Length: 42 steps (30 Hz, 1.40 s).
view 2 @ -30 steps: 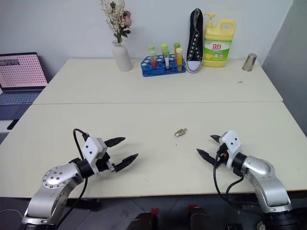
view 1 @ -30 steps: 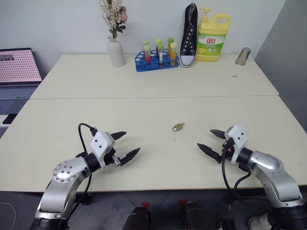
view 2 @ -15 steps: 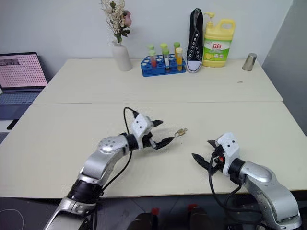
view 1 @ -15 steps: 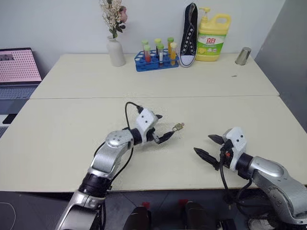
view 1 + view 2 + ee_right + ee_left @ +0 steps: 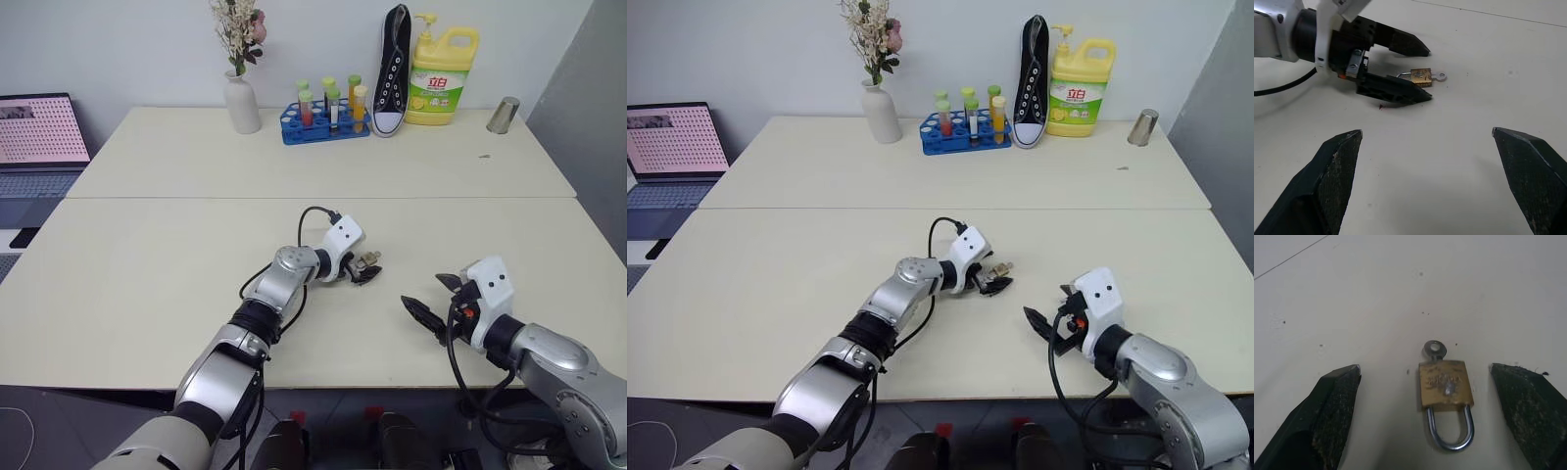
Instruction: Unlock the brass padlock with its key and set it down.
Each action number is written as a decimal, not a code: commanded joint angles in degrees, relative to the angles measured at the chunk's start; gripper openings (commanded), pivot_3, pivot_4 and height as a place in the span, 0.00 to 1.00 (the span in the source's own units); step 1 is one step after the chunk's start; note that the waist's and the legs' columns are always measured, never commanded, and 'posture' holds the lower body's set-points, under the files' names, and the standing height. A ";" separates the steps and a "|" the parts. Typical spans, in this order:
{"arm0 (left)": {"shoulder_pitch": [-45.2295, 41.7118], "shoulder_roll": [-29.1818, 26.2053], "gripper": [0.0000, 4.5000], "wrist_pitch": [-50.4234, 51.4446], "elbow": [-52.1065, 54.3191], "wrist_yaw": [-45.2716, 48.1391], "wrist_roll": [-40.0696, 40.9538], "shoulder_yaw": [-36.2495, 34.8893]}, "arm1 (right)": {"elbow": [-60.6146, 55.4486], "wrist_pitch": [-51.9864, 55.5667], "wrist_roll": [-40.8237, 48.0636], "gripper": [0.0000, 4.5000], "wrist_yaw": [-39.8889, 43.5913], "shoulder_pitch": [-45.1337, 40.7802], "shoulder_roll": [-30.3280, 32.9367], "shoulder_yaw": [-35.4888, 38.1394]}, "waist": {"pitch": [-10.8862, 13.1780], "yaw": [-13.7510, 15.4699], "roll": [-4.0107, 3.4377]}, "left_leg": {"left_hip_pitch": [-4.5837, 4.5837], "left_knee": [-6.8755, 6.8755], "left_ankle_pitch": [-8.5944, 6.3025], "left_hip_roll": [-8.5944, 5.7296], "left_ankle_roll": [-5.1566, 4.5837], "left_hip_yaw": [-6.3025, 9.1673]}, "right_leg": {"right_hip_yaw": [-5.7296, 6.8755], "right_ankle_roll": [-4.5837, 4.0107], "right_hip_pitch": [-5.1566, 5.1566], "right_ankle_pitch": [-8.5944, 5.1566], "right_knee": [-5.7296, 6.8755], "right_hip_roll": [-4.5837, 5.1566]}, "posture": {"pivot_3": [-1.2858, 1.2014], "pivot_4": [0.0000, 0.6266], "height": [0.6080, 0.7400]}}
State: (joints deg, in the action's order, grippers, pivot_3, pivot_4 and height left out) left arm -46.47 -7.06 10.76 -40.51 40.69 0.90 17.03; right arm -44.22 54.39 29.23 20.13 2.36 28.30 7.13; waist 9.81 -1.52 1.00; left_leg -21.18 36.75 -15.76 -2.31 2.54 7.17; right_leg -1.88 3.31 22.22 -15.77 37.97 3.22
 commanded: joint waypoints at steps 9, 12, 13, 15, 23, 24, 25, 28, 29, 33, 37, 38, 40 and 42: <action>-0.58 -0.65 0.53 2.81 -2.00 1.45 -2.83 0.37 | -2.12 -0.57 2.55 1.00 -1.16 -1.07 -0.50 1.43 | -0.02 -0.07 0.00 | 0.04 0.01 0.00 0.00 0.00 0.01 | 0.00 0.01 -0.03 0.00 0.02 -0.01 | 0.52 0.24 1.00; 0.28 -1.36 0.33 3.55 -0.71 2.22 -3.30 0.83 | -2.19 -0.62 3.10 1.00 -1.26 -1.41 -0.75 1.72 | -0.02 -0.11 0.00 | 0.05 0.01 0.00 0.01 0.00 0.02 | 0.01 0.01 -0.03 0.00 0.03 -0.02 | 0.52 0.24 1.00; 0.72 -1.68 0.27 3.96 -0.07 2.46 -3.37 0.91 | -2.20 -0.66 3.29 1.00 -1.30 -1.57 -0.84 1.83 | -0.02 -0.15 0.00 | 0.06 0.01 0.00 0.01 0.00 0.01 | 0.00 0.01 -0.03 0.00 0.03 -0.02 | 0.52 0.24 1.00; 1.44 -2.13 0.22 4.48 1.07 2.91 -3.42 0.98 | -2.18 -0.80 3.48 1.00 -1.35 -1.76 -0.89 1.92 | -0.02 -0.27 0.00 | 0.07 0.01 0.00 0.02 0.00 0.01 | -0.02 0.01 -0.03 0.00 0.04 -0.02 | 0.52 0.24 1.00; 12.02 -8.75 0.22 -1.42 20.44 7.67 -0.78 -0.19 | -1.57 -5.49 1.39 1.00 0.90 -2.42 1.52 0.09 | -0.05 -0.67 -0.05 | 0.24 -0.14 0.00 0.09 0.01 0.04 | -0.25 0.00 0.01 0.01 0.06 -0.05 | 0.52 0.24 1.00; 13.81 -9.97 0.22 -3.70 23.37 7.46 -0.75 -0.80 | -1.43 -6.90 0.77 1.00 1.55 -2.35 1.99 -0.16 | -0.05 -0.57 -0.05 | 0.23 -0.14 0.00 0.10 0.02 0.06 | -0.25 0.00 0.03 0.01 0.04 -0.05 | 0.52 0.24 1.00; 15.87 -11.71 0.22 -8.23 26.43 7.92 -0.76 -1.27 | -1.24 -8.28 0.34 1.00 2.32 -2.36 2.29 -0.38 | -0.04 -0.47 -0.05 | 0.22 -0.14 0.00 0.10 0.02 0.09 | -0.23 -0.01 0.02 0.01 0.05 -0.05 | 0.52 0.24 1.00; 21.03 -17.52 0.22 -29.70 31.94 9.36 -1.95 -1.66 | -0.43 -11.11 0.69 1.00 5.31 -2.83 3.36 -0.95 | -0.03 -0.12 -0.04 | 0.21 -0.13 0.00 0.12 0.03 0.09 | -0.25 -0.01 0.03 0.01 0.03 -0.03 | 0.52 0.24 1.00; 21.85 -18.60 0.22 -34.06 32.43 9.47 -1.98 -1.74 | -0.09 -11.64 1.30 1.00 6.44 -3.01 3.65 -0.90 | -0.02 0.00 -0.03 | 0.18 -0.12 0.00 0.11 0.04 0.10 | -0.24 -0.02 0.04 0.01 0.02 -0.02 | 0.52 0.24 1.00; 21.74 -23.60 0.22 -57.41 29.76 2.92 -10.81 -2.56 | 1.07 -9.21 8.69 1.00 13.07 -5.37 5.13 -1.20 | -0.02 0.63 -0.02 | 0.17 -0.07 -0.01 0.08 0.02 0.09 | -0.24 0.03 -0.05 0.04 -0.06 0.10 | 0.52 0.24 1.00; 20.92 -25.45 0.22 -68.44 26.94 -1.93 -14.83 -3.27 | 2.06 -6.03 13.01 1.00 14.70 -7.70 6.03 -2.35 | -0.02 0.72 -0.02 | 0.14 -0.08 -0.02 0.03 0.00 0.07 | -0.24 0.04 -0.05 0.05 -0.14 0.09 | 0.52 0.24 1.00; 20.82 -25.55 0.22 -69.98 26.92 -3.21 -15.48 -3.67 | 2.61 -4.71 14.69 1.00 14.79 -8.81 5.70 -2.86 | -0.02 0.71 -0.02 | 0.13 -0.08 -0.02 0.02 -0.01 0.07 | -0.22 0.04 -0.05 0.05 -0.14 0.09 | 0.52 0.24 1.00; 20.68 -25.61 0.22 -72.86 27.01 -5.59 -16.76 -4.33 | 4.05 -2.23 18.05 1.00 14.87 -11.11 4.80 -3.74 | -0.01 0.68 0.00 | 0.13 -0.08 -0.03 0.01 -0.02 0.06 | -0.22 0.05 -0.05 0.06 -0.13 0.09 | 0.52 0.24 1.00; 21.05 -25.97 0.22 -74.81 27.38 -7.19 -17.58 -4.43 | 5.64 -0.25 20.52 1.00 14.94 -13.51 3.86 -4.94 | 0.00 0.53 0.01 | 0.13 -0.07 -0.03 0.03 -0.02 0.07 | -0.20 0.05 -0.03 0.06 -0.11 0.06 | 0.52 0.24 1.00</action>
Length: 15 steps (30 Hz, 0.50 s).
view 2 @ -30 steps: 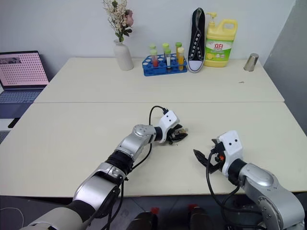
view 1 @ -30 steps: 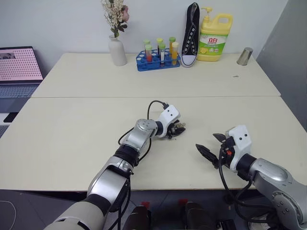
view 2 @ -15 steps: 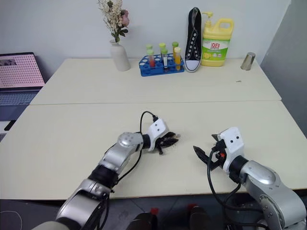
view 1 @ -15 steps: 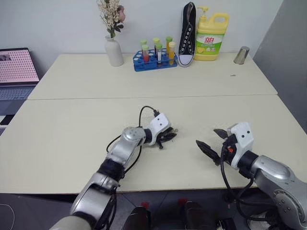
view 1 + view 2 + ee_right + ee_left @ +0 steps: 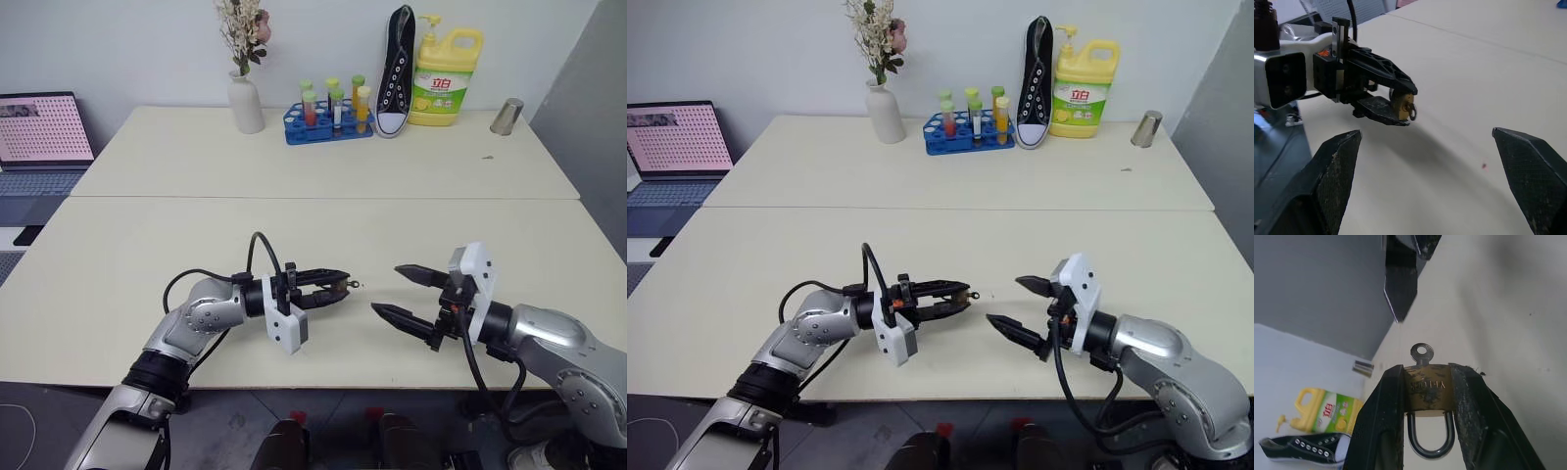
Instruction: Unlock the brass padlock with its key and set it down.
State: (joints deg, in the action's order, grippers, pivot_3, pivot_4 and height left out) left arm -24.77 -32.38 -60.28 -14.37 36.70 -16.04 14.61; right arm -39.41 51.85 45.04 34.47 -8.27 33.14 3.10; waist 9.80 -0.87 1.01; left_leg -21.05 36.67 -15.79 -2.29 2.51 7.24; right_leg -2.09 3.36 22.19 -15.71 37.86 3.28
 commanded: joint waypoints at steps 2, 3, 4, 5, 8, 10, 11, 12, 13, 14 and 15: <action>-0.39 -0.81 0.22 -4.17 1.31 -4.05 -1.27 -1.60 | 2.25 3.15 5.47 1.00 0.84 -4.54 -1.13 -1.86 | 0.00 -0.31 0.00 | 0.01 -0.01 0.00 0.02 0.00 0.01 | 0.00 0.00 0.00 0.00 0.03 -0.03 | 0.52 0.24 1.00; -0.29 -0.87 0.22 -4.10 1.37 -4.35 -1.51 -1.33 | 2.92 3.29 5.45 1.00 1.17 -5.30 -0.93 -2.44 | 0.00 -0.46 0.00 | 0.01 0.00 0.00 0.02 0.00 0.01 | 0.02 0.00 0.00 0.00 0.05 -0.03 | 0.52 0.24 1.00; -0.22 -0.89 0.22 -3.98 1.62 -4.64 -1.83 -1.17 | 3.90 3.79 5.97 1.00 1.34 -6.20 -1.01 -2.80 | 0.00 -0.57 0.00 | 0.01 0.00 0.00 0.01 0.00 0.02 | 0.03 0.00 0.00 0.00 0.05 -0.03 | 0.52 0.24 1.00; -0.11 -0.92 0.22 -3.81 1.94 -4.88 -1.81 -1.02 | 4.63 3.95 6.15 1.00 1.62 -6.91 -0.97 -3.14 | 0.00 -0.63 0.00 | 0.01 0.00 0.00 0.01 0.00 0.02 | 0.03 0.00 0.00 0.00 0.06 -0.03 | 0.52 0.24 1.00; 0.14 -1.10 0.22 -3.57 2.57 -5.43 -2.06 -0.72 | 5.90 4.50 7.29 1.00 1.84 -8.32 -1.03 -3.35 | 0.00 -0.66 0.00 | 0.01 0.01 0.00 0.00 0.00 0.04 | 0.05 0.00 0.01 0.00 0.08 -0.03 | 0.52 0.24 1.00; 0.36 -1.36 0.22 -3.61 2.88 -5.65 -2.12 -0.51 | 6.37 5.04 8.65 1.00 1.97 -8.97 -1.08 -3.20 | 0.00 -0.66 -0.01 | 0.00 0.01 0.00 0.01 0.00 0.06 | 0.07 0.00 0.01 0.00 0.09 -0.03 | 0.52 0.24 1.00; 0.42 -1.49 0.22 -3.59 2.98 -5.76 -2.18 -0.41 | 6.51 5.20 8.96 1.00 2.06 -9.20 -1.05 -3.20 | 0.00 -0.66 0.00 | 0.00 0.01 0.00 0.01 -0.01 0.05 | 0.05 0.00 0.02 0.00 0.09 -0.03 | 0.52 0.24 1.00; 0.50 -1.65 0.22 -3.56 3.13 -5.84 -2.11 -0.33 | 6.79 5.42 9.26 1.00 2.10 -9.53 -1.12 -3.33 | 0.00 -0.66 0.00 | 0.00 0.01 0.00 0.01 -0.01 0.06 | 0.07 0.00 0.02 0.00 0.10 -0.03 | 0.52 0.24 1.00; 0.55 -1.75 0.22 -3.51 3.23 -5.91 -2.04 -0.26 | 6.99 5.56 9.48 1.00 2.08 -9.74 -1.14 -3.43 | 0.00 -0.66 -0.01 | 0.00 0.01 0.00 0.01 -0.01 0.07 | 0.07 0.00 0.02 0.00 0.10 -0.03 | 0.52 0.24 1.00; 0.58 -1.84 0.22 -3.50 3.39 -5.94 -1.94 -0.16 | 7.16 5.63 9.63 0.96 1.95 -9.91 -1.16 -3.48 | 0.00 -0.66 0.00 | 0.00 0.01 0.00 0.01 -0.01 0.07 | 0.07 0.00 0.02 0.00 0.10 -0.03 | 0.52 0.24 1.00; 0.59 -1.91 0.22 -3.48 3.49 -5.97 -1.88 -0.07 | 7.27 5.68 9.72 0.91 1.86 -10.01 -1.15 -3.50 | 0.00 -0.66 0.00 | 0.00 0.01 0.00 0.01 -0.01 0.06 | 0.07 0.00 0.02 0.00 0.10 -0.03 | 0.52 0.24 1.00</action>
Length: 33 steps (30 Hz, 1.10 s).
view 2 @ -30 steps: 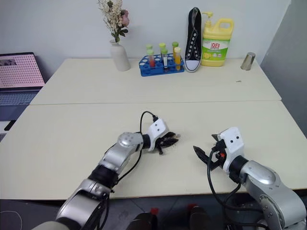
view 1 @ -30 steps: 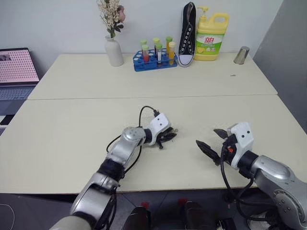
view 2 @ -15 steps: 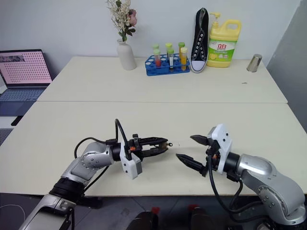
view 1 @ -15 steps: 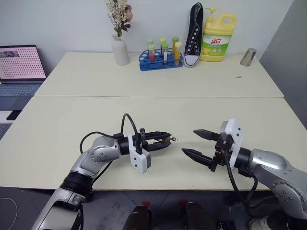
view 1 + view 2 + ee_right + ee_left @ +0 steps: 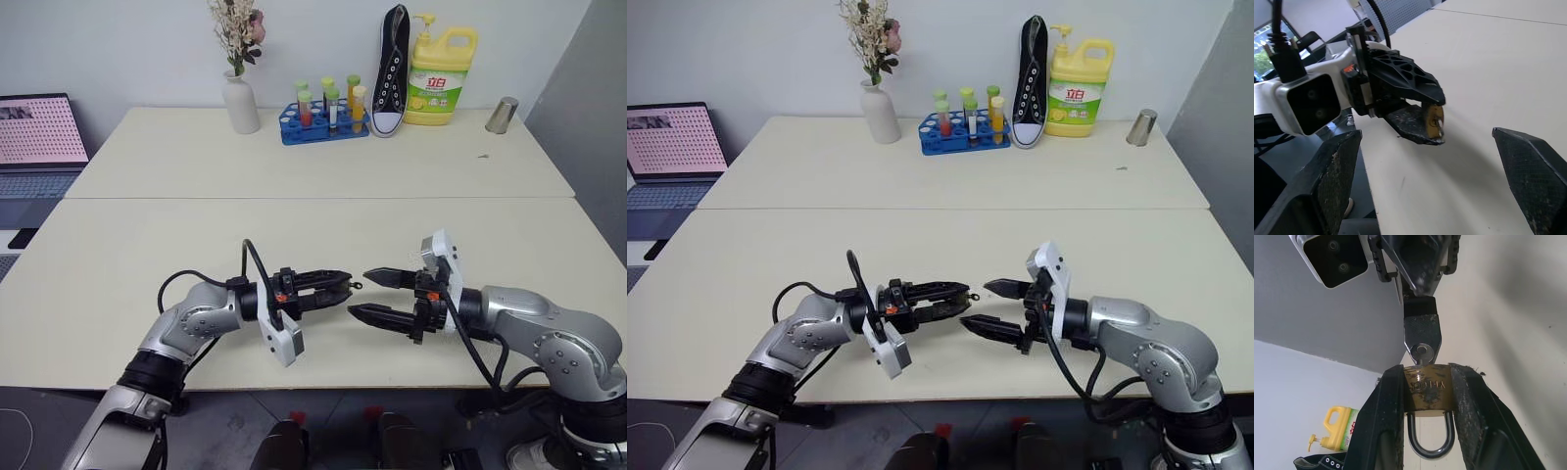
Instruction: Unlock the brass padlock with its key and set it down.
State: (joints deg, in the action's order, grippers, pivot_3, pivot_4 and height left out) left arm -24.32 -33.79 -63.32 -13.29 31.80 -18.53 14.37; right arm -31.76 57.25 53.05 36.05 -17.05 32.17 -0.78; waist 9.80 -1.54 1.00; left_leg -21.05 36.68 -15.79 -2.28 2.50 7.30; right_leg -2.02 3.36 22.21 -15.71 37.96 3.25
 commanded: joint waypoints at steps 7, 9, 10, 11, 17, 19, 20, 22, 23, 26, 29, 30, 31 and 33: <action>0.55 -0.56 0.22 0.06 3.34 -1.20 0.62 0.39 | 0.04 0.63 1.91 0.37 0.33 -1.85 -0.36 0.14 | 0.00 0.00 0.00 | 0.00 0.00 0.00 0.00 0.00 0.00 | 0.00 0.00 0.00 0.00 0.01 0.00 | 0.52 0.24 1.00; 0.73 -0.52 0.22 0.24 3.62 -1.25 0.59 0.43 | 0.07 0.64 1.81 0.21 0.32 -1.98 -0.36 0.04 | 0.00 0.00 0.00 | 0.00 0.00 0.00 0.00 0.00 0.00 | 0.00 0.00 0.00 0.00 0.01 0.00 | 0.52 0.24 1.00; 0.90 -0.47 0.22 0.38 3.85 -1.23 0.62 0.56 | 0.18 0.63 1.80 0.14 0.32 -2.13 -0.42 0.02 | 0.00 0.00 0.00 | 0.00 0.00 0.00 0.00 0.00 0.00 | 0.00 0.00 0.00 0.00 0.01 0.00 | 0.52 0.24 1.00; 1.00 -0.47 0.22 0.37 3.93 -1.17 0.60 0.73 | 0.37 0.68 1.93 0.05 0.48 -2.31 -0.44 0.03 | 0.00 0.00 0.00 | 0.00 0.00 0.00 0.00 0.00 0.01 | 0.00 0.00 0.01 0.00 0.01 0.00 | 0.52 0.24 1.00; 1.18 -0.81 0.22 0.48 4.24 -1.15 0.58 1.10 | 0.72 1.32 2.98 0.00 0.79 -2.65 -0.35 0.30 | 0.00 0.00 0.00 | 0.00 0.00 0.00 0.00 0.00 0.02 | 0.01 0.00 0.01 0.00 0.02 0.00 | 0.52 0.24 1.00; 1.10 -0.65 0.22 0.83 4.39 -1.55 0.06 0.72 | 0.94 2.35 4.00 0.00 0.90 -3.02 -0.05 0.46 | 0.00 0.00 0.00 | 0.00 0.00 0.00 0.00 0.00 0.03 | 0.02 0.00 0.00 0.00 0.02 0.00 | 0.52 0.24 1.00; 0.90 -0.53 0.22 0.93 4.30 -1.70 -0.18 0.58 | 1.22 3.45 5.05 0.00 1.17 -3.54 0.40 0.60 | 0.00 0.00 0.00 | 0.00 0.00 0.00 0.00 0.00 0.03 | 0.02 0.00 0.01 0.00 0.02 0.00 | 0.52 0.24 1.00; 0.68 -0.44 0.22 1.00 4.19 -1.87 -0.42 0.51 | 1.56 4.79 6.40 0.00 1.34 -4.21 0.95 0.79 | 0.00 0.00 0.00 | 0.00 0.00 0.00 0.00 0.00 0.02 | 0.01 0.00 0.00 0.00 0.02 0.00 | 0.52 0.24 1.00; 0.67 -0.45 0.22 0.95 4.08 -1.91 -0.50 0.59 | 1.86 5.51 6.98 0.00 1.43 -4.69 1.24 0.82 | 0.00 0.00 0.00 | 0.00 0.00 0.00 0.00 0.00 0.02 | 0.01 0.00 0.01 0.00 0.02 0.00 | 0.52 0.24 1.00; 0.79 -0.50 0.22 0.99 4.02 -2.17 -0.63 0.75 | 2.45 5.92 6.80 0.00 2.74 -5.68 2.48 0.24 | 0.00 0.00 0.00 | 0.00 0.00 0.00 0.00 0.00 0.03 | 0.02 0.00 0.00 0.00 0.02 0.00 | 0.52 0.24 1.00; 0.94 -0.68 0.22 0.94 4.18 -2.30 -0.82 0.81 | 2.55 4.59 5.01 0.00 4.19 -5.66 3.45 -0.58 | 0.00 0.00 0.00 | -0.01 0.00 0.00 0.00 0.00 0.03 | 0.02 0.00 0.00 0.00 0.02 0.00 | 0.52 0.24 1.00; 1.04 -0.74 0.22 0.98 4.27 -2.33 -0.79 0.79 | 2.42 3.62 3.71 0.00 4.70 -5.55 3.95 -1.13 | 0.00 0.00 0.00 | 0.00 0.00 0.00 0.00 0.00 0.03 | 0.02 0.00 0.00 0.00 0.02 0.00 | 0.52 0.24 1.00; 1.17 -0.79 0.22 1.05 4.37 -2.38 -0.76 0.76 | 2.48 2.29 2.98 0.00 5.32 -5.36 3.83 -1.21 | 0.00 0.00 0.00 | -0.01 0.00 0.00 0.00 0.00 0.02 | 0.02 0.00 0.00 0.00 0.02 0.00 | 0.52 0.24 1.00; 1.55 -0.96 0.22 1.12 4.59 -2.46 -0.76 0.75 | 2.96 0.21 1.33 0.00 5.31 -4.98 3.36 -1.04 | 0.00 0.00 0.00 | 0.00 0.00 0.00 0.01 0.00 0.03 | 0.03 0.00 0.01 0.00 0.02 -0.01 | 0.52 0.24 1.00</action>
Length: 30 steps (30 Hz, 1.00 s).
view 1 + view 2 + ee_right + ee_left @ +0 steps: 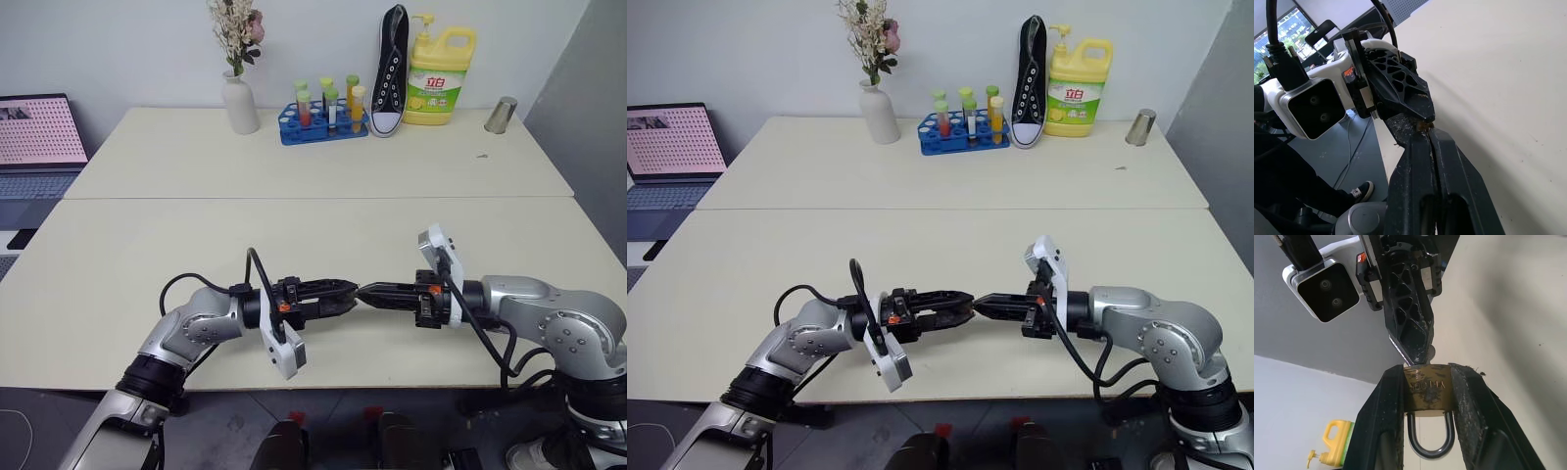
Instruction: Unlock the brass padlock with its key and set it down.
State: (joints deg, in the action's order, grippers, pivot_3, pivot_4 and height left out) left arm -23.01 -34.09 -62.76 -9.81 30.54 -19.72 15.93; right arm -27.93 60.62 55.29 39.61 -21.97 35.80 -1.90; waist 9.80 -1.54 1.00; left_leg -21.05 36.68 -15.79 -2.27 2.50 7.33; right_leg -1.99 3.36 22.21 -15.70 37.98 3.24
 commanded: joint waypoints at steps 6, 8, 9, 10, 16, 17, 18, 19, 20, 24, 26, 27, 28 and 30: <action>0.58 -0.79 0.22 1.02 1.58 -1.50 0.34 -0.59 | 0.08 -4.56 -2.75 0.36 1.31 0.45 -0.17 0.93 | 0.00 0.00 0.00 | 0.00 0.00 0.00 0.00 0.00 0.00 | -0.01 0.00 0.00 0.00 0.00 0.00 | 0.52 0.24 1.00; 0.45 -0.82 0.22 1.00 1.47 -1.62 0.32 -0.50 | 0.11 -3.90 -2.07 0.36 1.65 0.89 0.43 1.34 | 0.00 0.00 0.00 | 0.00 0.00 0.00 0.00 0.00 0.00 | -0.01 0.00 0.01 0.00 0.00 0.00 | 0.52 0.24 1.00; 0.36 -0.82 0.22 0.97 1.35 -1.70 0.27 -0.46 | 0.13 -3.43 -1.63 0.36 1.72 1.13 0.67 1.43 | 0.00 0.01 0.00 | 0.00 0.00 0.00 0.00 0.00 0.01 | -0.01 0.00 0.00 0.00 0.00 0.00 | 0.52 0.24 1.00; 0.30 -0.83 0.22 0.95 1.26 -1.77 0.23 -0.42 | 0.14 -3.13 -1.36 0.36 1.74 1.27 0.80 1.45 | 0.00 0.01 0.00 | 0.00 0.00 0.00 0.00 0.00 0.00 | -0.01 0.00 0.00 0.00 0.00 0.00 | 0.52 0.24 1.00; 0.03 -0.69 0.22 1.01 1.08 -2.01 0.16 -0.18 | 0.47 -2.10 -0.76 0.36 1.01 1.10 -0.21 1.17 | 0.00 0.00 0.00 | 0.00 0.00 0.00 0.00 0.00 0.00 | -0.01 0.00 0.00 0.00 0.00 0.00 | 0.52 0.24 1.00; 0.10 -0.65 0.22 1.02 1.21 -2.02 0.05 -0.15 | 0.36 -2.01 -0.81 0.36 1.08 1.08 -0.34 0.88 | 0.00 0.00 0.00 | 0.00 0.00 0.00 0.00 0.00 0.00 | -0.01 0.00 0.00 0.00 0.01 0.00 | 0.52 0.24 1.00; 0.15 -0.61 0.22 1.09 1.29 -2.01 0.04 -0.12 | 0.38 -1.97 -0.89 0.36 0.87 0.99 -0.64 0.77 | 0.00 0.00 0.00 | 0.00 0.00 0.00 0.00 0.00 0.00 | -0.01 0.00 0.00 0.00 0.00 0.00 | 0.52 0.24 1.00; 0.20 -0.61 0.22 1.06 1.32 -2.04 -0.08 -0.12 | 0.39 -1.92 -0.84 0.36 0.91 0.90 -0.84 0.71 | 0.00 0.00 0.00 | 0.00 0.00 0.00 0.00 0.00 0.00 | -0.01 0.00 0.00 0.00 0.00 0.00 | 0.52 0.24 1.00; 0.27 -0.56 0.22 1.20 1.37 -2.07 -0.05 -0.15 | 0.44 -1.77 -0.77 0.36 0.83 0.82 -1.01 0.75 | 0.00 0.00 0.00 | 0.00 0.00 0.00 0.00 0.00 0.00 | -0.01 0.00 0.00 0.00 0.00 0.00 | 0.52 0.24 1.00; 0.36 -0.51 0.22 1.23 1.42 -2.15 -0.24 -0.15 | 0.67 -1.43 -0.86 0.33 0.86 0.54 -1.40 0.89 | 0.00 0.00 0.00 | 0.00 0.00 0.00 0.00 0.00 0.00 | -0.01 0.00 0.01 0.00 0.00 0.00 | 0.52 0.24 1.00; 0.49 -0.45 0.22 1.39 1.53 -2.22 -0.19 -0.23 | 0.58 -1.29 -1.00 0.23 1.05 0.50 -1.31 0.75 | 0.00 0.00 0.00 | 0.00 0.00 0.00 0.00 0.00 0.00 | -0.01 0.00 0.00 0.00 0.00 0.00 | 0.52 0.24 1.00; 0.53 -0.44 0.22 1.42 1.57 -2.26 -0.23 -0.25 | 0.49 -1.28 -1.09 0.16 1.22 0.50 -1.21 0.64 | 0.00 0.00 0.00 | 0.00 0.00 0.00 0.00 0.00 0.01 | 0.00 0.00 0.01 0.00 0.00 0.00 | 0.52 0.24 1.00; 0.50 -0.43 0.22 1.44 1.56 -2.27 -0.26 -0.26 | 0.47 -1.28 -1.15 0.06 1.37 0.47 -1.14 0.58 | 0.00 0.00 0.00 | 0.00 0.00 0.00 0.00 0.00 0.01 | -0.01 0.00 0.00 0.00 0.00 0.00 | 0.52 0.24 1.00; 0.50 -0.41 0.22 1.52 1.58 -2.30 -0.26 -0.25 | 0.58 -1.22 -1.12 0.00 1.29 0.36 -1.27 0.64 | 0.00 0.00 0.00 | 0.00 0.00 0.00 0.00 0.00 0.00 | -0.01 0.00 0.01 0.00 0.00 0.00 | 0.52 0.24 1.00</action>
State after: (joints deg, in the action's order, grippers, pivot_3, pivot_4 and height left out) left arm -22.51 -34.42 -61.27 -9.71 29.34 -20.32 15.93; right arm -26.58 59.43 53.06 40.69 -20.83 34.62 -1.92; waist 9.80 -1.53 1.00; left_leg -21.05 36.68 -15.79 -2.27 2.50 7.34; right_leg -1.99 3.36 22.22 -15.70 37.98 3.24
